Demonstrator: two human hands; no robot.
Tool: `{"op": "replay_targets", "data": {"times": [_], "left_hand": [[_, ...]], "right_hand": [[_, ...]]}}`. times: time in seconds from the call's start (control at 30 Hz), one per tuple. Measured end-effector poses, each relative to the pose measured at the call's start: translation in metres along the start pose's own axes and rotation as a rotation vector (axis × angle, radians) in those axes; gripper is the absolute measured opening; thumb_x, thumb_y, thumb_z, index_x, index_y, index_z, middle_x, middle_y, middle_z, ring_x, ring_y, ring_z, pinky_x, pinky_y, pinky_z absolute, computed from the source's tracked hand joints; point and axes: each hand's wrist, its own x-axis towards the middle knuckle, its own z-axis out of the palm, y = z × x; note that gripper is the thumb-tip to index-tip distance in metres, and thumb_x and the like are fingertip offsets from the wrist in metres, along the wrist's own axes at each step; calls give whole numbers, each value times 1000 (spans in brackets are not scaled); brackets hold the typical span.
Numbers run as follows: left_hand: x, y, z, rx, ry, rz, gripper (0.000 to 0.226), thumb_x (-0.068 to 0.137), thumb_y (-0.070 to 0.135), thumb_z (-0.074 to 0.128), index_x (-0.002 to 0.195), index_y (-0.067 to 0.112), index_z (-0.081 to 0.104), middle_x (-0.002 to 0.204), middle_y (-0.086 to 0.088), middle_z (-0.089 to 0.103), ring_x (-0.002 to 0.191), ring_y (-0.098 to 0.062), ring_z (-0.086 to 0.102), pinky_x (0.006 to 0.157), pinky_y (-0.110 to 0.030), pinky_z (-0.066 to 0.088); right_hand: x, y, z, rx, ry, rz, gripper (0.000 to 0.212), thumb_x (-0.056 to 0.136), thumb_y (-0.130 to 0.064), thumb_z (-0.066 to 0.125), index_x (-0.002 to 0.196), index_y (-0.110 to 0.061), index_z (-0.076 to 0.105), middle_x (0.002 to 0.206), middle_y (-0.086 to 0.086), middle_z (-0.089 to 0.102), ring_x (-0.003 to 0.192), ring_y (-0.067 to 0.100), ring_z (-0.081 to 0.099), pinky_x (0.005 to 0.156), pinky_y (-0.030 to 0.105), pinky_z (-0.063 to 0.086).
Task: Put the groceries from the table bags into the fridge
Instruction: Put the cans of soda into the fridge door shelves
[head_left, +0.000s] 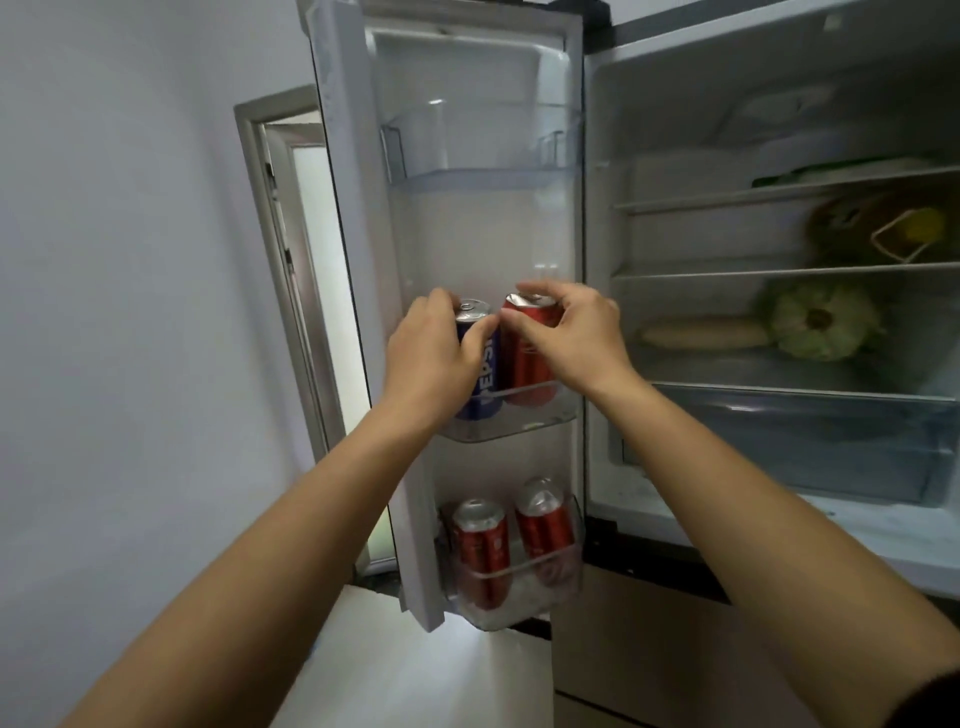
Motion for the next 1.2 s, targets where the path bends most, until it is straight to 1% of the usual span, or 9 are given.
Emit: {"op": "replay_targets", "data": {"times": [0.1, 0.2, 0.3, 0.37, 0.47, 0.63, 0.9, 1.1, 1.2], "left_hand": [[4, -1, -3, 86, -44, 1, 41, 98, 44, 54, 111, 7, 61, 111, -14, 65, 102, -34, 59, 85, -41, 47], [4, -1, -13, 121, -117, 33, 38, 102, 40, 45, 107, 6, 62, 109, -14, 67, 99, -32, 61, 83, -40, 48], [-9, -8, -31, -18, -67, 40, 38, 104, 37, 41, 124, 10, 60, 122, -10, 66, 110, -25, 61, 90, -35, 49], [-26, -19, -48, -61, 54, 88, 41, 104, 36, 40, 136, 15, 55, 131, -4, 63, 118, -19, 58, 98, -36, 48], [-57, -51, -78, 72, 245, 159, 42, 102, 34, 40, 137, 17, 56, 139, -3, 58, 127, -18, 52, 105, -34, 41], [-115, -134, -149, 371, 307, -10, 46, 100, 32, 41, 139, 10, 53, 149, -12, 46, 139, -30, 40, 113, -45, 32], [-260, -269, -306, 847, 192, -436, 62, 100, 49, 27, 150, 14, 37, 161, -13, 27, 149, -30, 21, 118, -55, 20], [-387, -347, -438, 1032, 63, -724, 73, 96, 54, 16, 150, 10, 39, 160, -16, 27, 149, -34, 21, 117, -55, 19], [-446, -372, -492, 1084, 39, -837, 72, 98, 56, 14, 151, 13, 36, 162, -13, 24, 151, -30, 17, 119, -53, 16]], "right_hand": [[6, -3, 0, -83, -70, 1, 41, 88, -49, 71, 122, -26, 70, 121, -3, 70, 109, 14, 64, 96, 36, 53], [9, -7, -2, -227, -64, -31, 38, 100, -49, 52, 124, -25, 70, 126, 0, 68, 115, 20, 61, 95, 32, 46], [5, -15, -1, -277, 11, -68, 45, 104, -49, 41, 132, -21, 63, 136, 5, 60, 123, 22, 55, 98, 35, 42], [0, -26, 5, -245, 85, -119, 45, 104, -48, 41, 135, -22, 59, 142, 7, 53, 129, 23, 50, 101, 36, 40], [-14, -47, 28, -181, 212, -235, 47, 101, -46, 46, 138, -20, 55, 145, 11, 47, 131, 24, 45, 102, 36, 39], [-53, -99, 122, -30, 219, -423, 54, 96, -41, 56, 142, -14, 48, 154, 19, 36, 142, 34, 34, 114, 49, 31], [-175, -208, 312, 139, -62, -556, 64, 95, -45, 53, 149, -16, 35, 159, 17, 20, 148, 36, 24, 115, 49, 25], [-302, -318, 439, 194, -417, -581, 77, 96, -46, 55, 157, -19, 16, 165, 22, 6, 152, 38, 12, 119, 57, 20], [-364, -375, 481, 234, -568, -585, 76, 96, -46, 53, 157, -20, 17, 165, 19, 3, 152, 37, 10, 119, 59, 21]]}}
